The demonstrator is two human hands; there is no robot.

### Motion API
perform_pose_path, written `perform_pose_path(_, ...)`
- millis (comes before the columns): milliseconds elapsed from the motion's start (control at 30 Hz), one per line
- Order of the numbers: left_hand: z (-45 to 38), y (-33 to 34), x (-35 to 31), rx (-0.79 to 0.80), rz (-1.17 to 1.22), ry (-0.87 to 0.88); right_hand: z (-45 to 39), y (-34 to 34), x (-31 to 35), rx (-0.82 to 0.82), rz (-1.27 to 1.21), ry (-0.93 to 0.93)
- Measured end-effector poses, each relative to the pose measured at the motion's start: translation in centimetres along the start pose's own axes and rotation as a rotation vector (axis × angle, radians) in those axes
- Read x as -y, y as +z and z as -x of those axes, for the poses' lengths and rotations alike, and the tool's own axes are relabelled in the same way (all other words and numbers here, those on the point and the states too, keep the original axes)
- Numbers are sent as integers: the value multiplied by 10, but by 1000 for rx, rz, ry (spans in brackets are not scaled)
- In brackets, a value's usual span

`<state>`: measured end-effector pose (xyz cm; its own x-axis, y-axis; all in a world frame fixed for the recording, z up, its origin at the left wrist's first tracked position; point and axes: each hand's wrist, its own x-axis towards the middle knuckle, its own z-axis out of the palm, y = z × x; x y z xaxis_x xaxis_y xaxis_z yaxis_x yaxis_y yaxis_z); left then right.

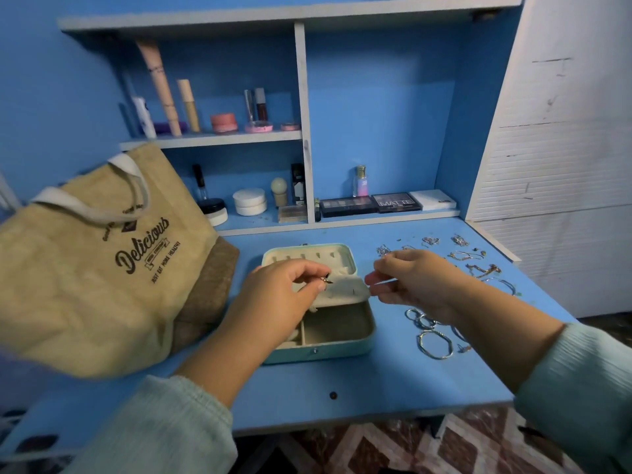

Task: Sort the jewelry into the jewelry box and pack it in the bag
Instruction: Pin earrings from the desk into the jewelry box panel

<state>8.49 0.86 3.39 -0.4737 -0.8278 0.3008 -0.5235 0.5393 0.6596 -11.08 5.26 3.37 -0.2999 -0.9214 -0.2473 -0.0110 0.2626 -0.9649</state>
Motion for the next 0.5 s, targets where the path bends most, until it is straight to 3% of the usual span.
perform_pose_path(267, 3, 0, -1, -204, -53, 144, 0, 4, 3, -59, -333, -64)
perform_pose_path(500, 2, 9, -2, -256, 44, 84, -12, 18, 6, -139, -207, -232)
